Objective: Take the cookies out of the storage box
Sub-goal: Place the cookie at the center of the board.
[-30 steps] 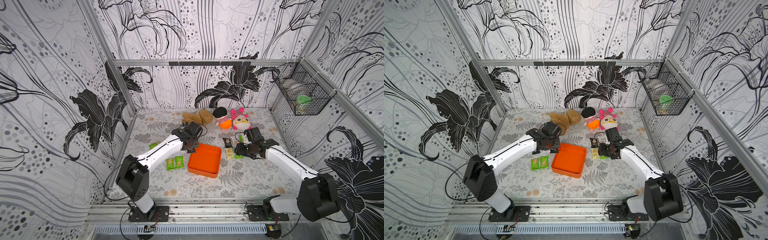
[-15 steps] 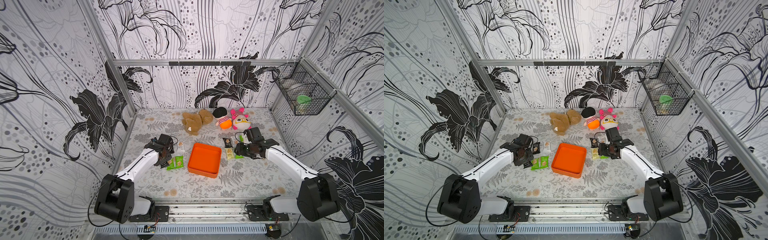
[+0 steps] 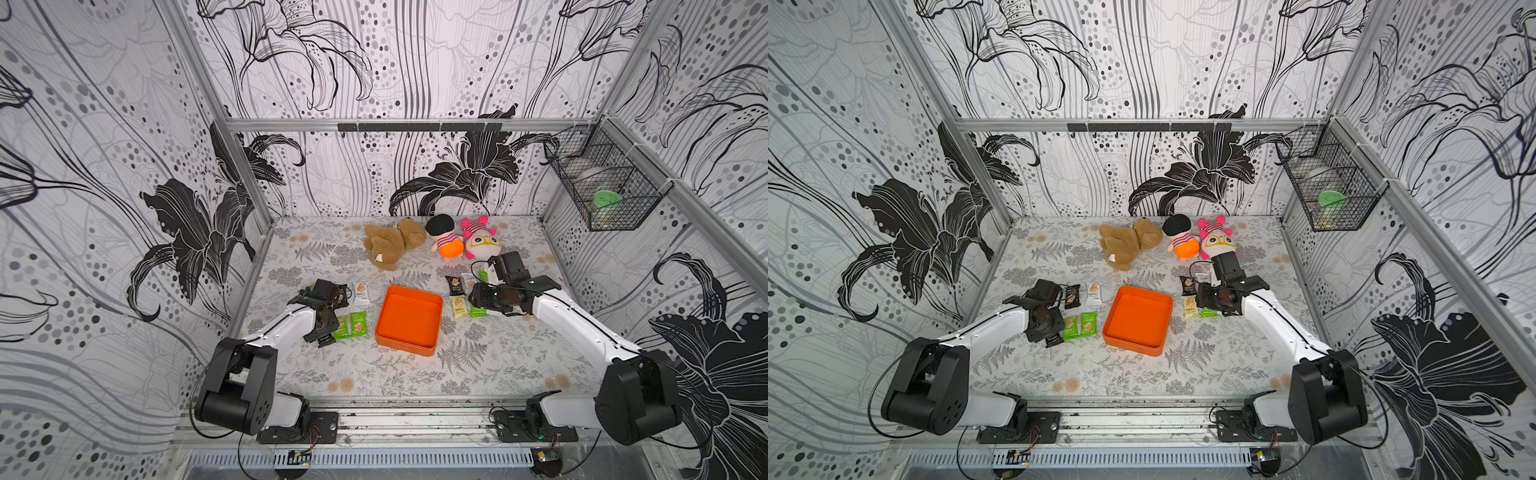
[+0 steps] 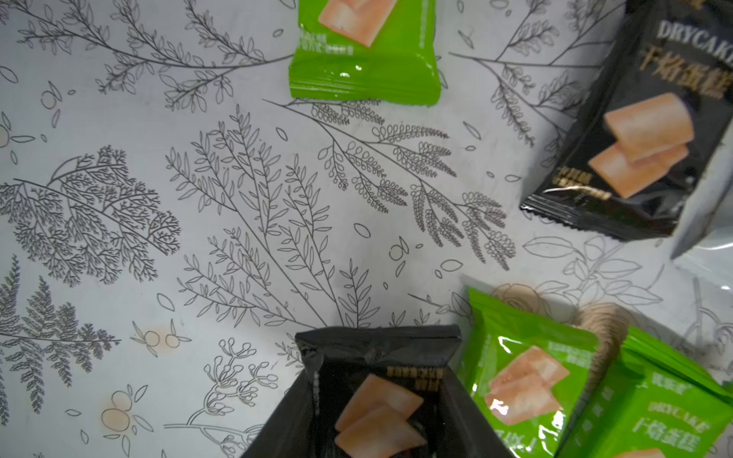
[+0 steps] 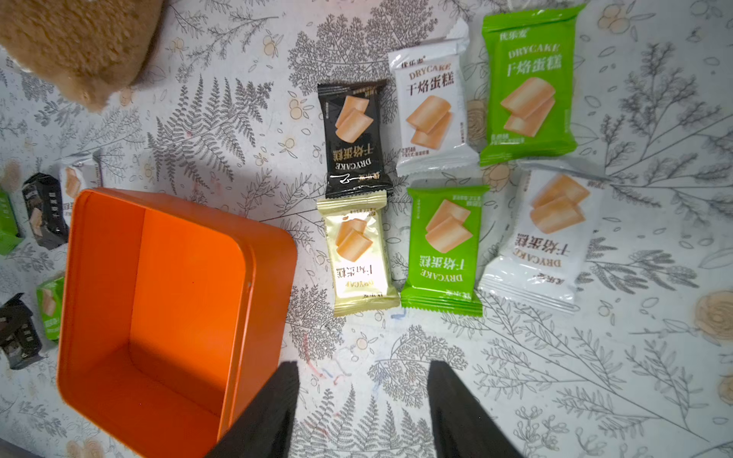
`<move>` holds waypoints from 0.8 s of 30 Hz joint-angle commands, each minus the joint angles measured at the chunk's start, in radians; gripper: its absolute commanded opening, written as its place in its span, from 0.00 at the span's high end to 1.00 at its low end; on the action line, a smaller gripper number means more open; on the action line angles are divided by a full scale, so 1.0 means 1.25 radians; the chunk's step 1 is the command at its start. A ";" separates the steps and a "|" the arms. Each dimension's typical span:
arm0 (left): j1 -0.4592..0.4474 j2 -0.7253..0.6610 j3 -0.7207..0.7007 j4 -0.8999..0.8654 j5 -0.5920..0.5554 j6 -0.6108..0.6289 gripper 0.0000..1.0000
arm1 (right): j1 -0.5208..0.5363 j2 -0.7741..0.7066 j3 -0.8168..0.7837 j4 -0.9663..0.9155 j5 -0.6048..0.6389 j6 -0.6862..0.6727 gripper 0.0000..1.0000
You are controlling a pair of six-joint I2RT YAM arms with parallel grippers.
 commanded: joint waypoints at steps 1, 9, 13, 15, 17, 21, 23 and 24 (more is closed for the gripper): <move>0.006 -0.003 -0.015 0.033 -0.008 0.018 0.54 | -0.003 -0.025 0.006 -0.025 0.007 -0.005 0.42; 0.006 -0.010 -0.006 0.015 -0.037 0.021 0.31 | -0.003 -0.028 0.004 -0.015 0.030 -0.035 0.42; 0.006 -0.048 0.021 0.011 -0.065 0.013 0.26 | -0.004 -0.016 0.000 0.042 0.057 -0.089 0.42; 0.006 -0.074 0.042 0.023 -0.084 0.018 0.24 | -0.004 -0.017 -0.020 0.110 0.094 -0.122 0.42; 0.008 -0.090 0.063 0.063 -0.103 0.046 0.23 | -0.004 -0.027 -0.052 0.201 0.162 -0.155 0.43; 0.009 -0.101 0.043 0.279 -0.141 0.202 0.22 | -0.054 -0.058 -0.180 0.499 0.243 -0.270 0.41; 0.010 -0.111 -0.021 0.458 -0.154 0.290 0.21 | -0.133 -0.060 -0.250 0.638 0.219 -0.273 0.40; 0.012 -0.118 -0.064 0.581 -0.157 0.339 0.20 | -0.189 -0.056 -0.279 0.700 0.186 -0.259 0.40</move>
